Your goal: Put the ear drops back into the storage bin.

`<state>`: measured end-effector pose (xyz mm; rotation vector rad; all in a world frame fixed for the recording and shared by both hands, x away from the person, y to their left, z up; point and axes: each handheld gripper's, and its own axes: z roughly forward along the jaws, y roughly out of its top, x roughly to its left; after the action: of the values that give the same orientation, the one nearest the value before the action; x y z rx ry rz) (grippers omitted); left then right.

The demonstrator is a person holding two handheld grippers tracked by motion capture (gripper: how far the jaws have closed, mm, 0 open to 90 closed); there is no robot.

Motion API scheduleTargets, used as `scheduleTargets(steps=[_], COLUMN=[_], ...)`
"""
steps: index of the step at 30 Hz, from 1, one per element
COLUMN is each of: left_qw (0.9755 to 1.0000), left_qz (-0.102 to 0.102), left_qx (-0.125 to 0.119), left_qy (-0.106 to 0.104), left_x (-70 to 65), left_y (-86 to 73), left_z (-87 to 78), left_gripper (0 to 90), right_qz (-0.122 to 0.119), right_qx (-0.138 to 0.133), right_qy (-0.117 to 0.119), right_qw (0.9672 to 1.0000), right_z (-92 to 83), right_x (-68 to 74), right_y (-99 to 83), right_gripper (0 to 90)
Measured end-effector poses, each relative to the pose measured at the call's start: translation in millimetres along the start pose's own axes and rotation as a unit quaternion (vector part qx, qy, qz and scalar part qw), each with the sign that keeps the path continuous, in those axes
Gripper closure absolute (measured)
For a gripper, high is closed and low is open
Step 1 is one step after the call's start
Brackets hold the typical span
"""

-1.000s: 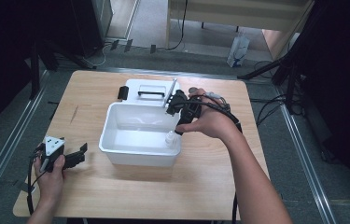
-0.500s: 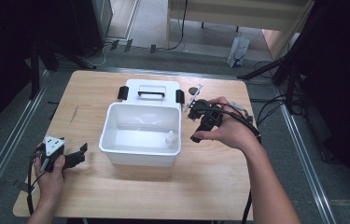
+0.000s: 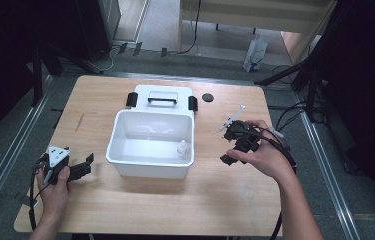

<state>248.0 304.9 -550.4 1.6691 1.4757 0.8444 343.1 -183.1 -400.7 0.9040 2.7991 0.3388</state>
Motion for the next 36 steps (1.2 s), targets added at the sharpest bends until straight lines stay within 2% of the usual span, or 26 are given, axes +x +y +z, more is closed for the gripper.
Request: scheduleTargets(steps=[8,15,22,26,32,34,36], left_qw=[1.0,1.0,1.0,1.0,1.0,1.0,0.9999], left_qz=[0.001,0.002,0.003,0.005,0.007,0.009,0.011], left_qx=[0.0,-0.001,-0.002,0.0,-0.003,-0.002,-0.003], left_qy=[0.0,0.001,0.001,-0.001,-0.001,0.0,0.0], left_x=[-0.1,-0.4,-1.0,-0.9,-1.4,-1.7,-2.1], left_y=[0.0,-0.1,-0.2,-0.3,-0.4,-0.4,-0.4], left_z=[0.0,-0.1,-0.3,-0.6,-0.6,-1.0,-1.1], left_gripper=[14.1,14.1,14.1,14.2,14.2,14.1,14.2], right_qz=[0.026,0.052,0.079,0.099,0.113,0.12,0.135], right_qx=[-0.026,-0.051,-0.095,-0.131,-0.19,-0.212,-0.236], right_qy=[-0.007,-0.015,-0.002,0.01,0.014,0.012,0.021], right_qw=[0.9993,0.9972,0.9923,0.9864,0.9751,0.9698,0.9622], right_z=[14.7,30.1,48.4,59.2,73.4,77.7,82.0], right_x=[-3.8,-6.5,-6.3,-5.7,-2.6,-1.6,-1.9], right_y=[-33.0,-64.0,-98.0,-118.1,-147.2,-157.3,-168.2], right_gripper=[13.7,13.7,13.2,12.9,12.8,12.9,12.9])
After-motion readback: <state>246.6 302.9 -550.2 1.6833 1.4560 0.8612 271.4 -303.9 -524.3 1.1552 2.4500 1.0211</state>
